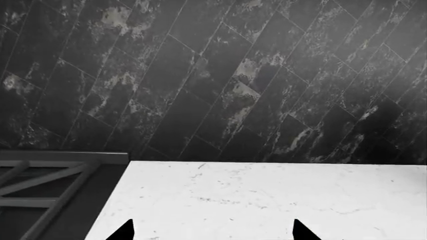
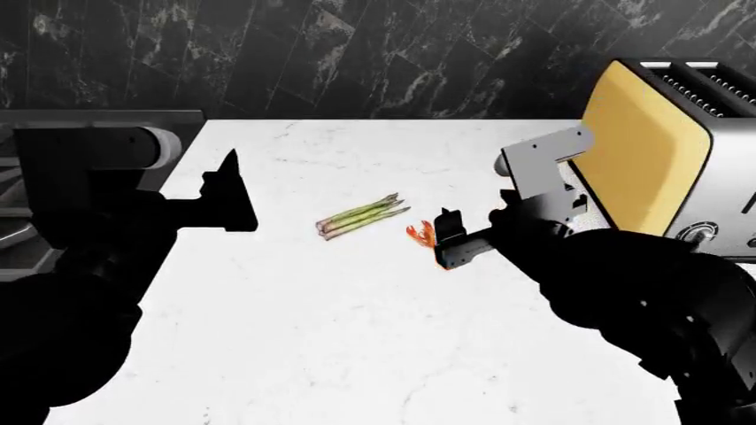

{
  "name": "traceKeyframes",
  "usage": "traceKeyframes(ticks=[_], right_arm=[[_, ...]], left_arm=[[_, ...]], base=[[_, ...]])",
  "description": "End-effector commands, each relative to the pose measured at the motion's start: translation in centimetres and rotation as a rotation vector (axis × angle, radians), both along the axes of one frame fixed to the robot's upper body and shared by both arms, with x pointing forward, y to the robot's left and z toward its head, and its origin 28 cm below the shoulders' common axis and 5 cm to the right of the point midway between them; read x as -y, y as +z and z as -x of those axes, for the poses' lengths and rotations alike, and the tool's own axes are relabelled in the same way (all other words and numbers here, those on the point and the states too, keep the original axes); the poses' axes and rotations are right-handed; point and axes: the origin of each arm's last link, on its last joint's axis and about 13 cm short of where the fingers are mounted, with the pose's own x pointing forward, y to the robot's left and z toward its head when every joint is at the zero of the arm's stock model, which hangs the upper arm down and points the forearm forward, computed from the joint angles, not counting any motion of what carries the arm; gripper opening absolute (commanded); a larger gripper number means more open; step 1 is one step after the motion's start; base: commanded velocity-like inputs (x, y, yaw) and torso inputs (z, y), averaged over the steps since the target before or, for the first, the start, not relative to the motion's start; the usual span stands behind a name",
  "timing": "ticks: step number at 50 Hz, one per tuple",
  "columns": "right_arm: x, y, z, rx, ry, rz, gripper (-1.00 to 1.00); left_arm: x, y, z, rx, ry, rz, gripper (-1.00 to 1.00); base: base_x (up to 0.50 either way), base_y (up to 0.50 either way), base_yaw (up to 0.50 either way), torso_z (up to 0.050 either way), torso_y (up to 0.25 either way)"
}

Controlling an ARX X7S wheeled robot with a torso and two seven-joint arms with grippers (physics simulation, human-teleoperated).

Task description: Place both pans onto different burners. Then place the asparagus and the shrimp on different pans.

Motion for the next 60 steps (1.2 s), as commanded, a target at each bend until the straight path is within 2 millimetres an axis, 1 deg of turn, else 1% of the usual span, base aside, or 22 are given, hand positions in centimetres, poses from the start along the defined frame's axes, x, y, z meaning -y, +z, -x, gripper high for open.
traceKeyframes(ticks=[1, 11, 21, 32, 54, 60], right_arm=[[-0.2, -0.6, 1.3, -0.017, 0.006, 0.016, 1.0], [-1.1, -1.1, 1.5, -0.031, 0.056, 0.016, 1.0], [-1.4, -1.5, 0.9, -0.035, 0.063, 0.0, 1.0], [-1.4, -2.7, -0.4, -0.063, 0.052, -0.017, 1.0], [-2.0, -5.0, -1.1, -0.124, 0.066, -0.013, 1.0], [-2.0, -5.1, -1.4, -0.129, 0.06, -0.014, 1.0]], left_arm=[[0.0, -0.1, 0.0, -0.002, -0.002, 0.004, 1.0], [0.0, -0.2, 0.0, -0.006, 0.0, 0.003, 1.0], [-0.1, -0.1, 0.0, -0.002, 0.0, 0.005, 1.0], [-0.2, -0.2, -0.2, 0.002, -0.007, 0.014, 1.0], [-0.3, -0.4, -0.2, -0.007, 0.001, 0.021, 1.0], [-0.3, -0.4, -0.1, -0.008, 0.0, 0.018, 1.0]], base=[[0.0, 0.0, 0.0, 0.0, 0.0], [0.0, 0.0, 0.0, 0.0, 0.0], [0.0, 0.0, 0.0, 0.0, 0.0], [0.0, 0.0, 0.0, 0.0, 0.0], [0.0, 0.0, 0.0, 0.0, 0.0], [0.0, 0.0, 0.0, 0.0, 0.0]])
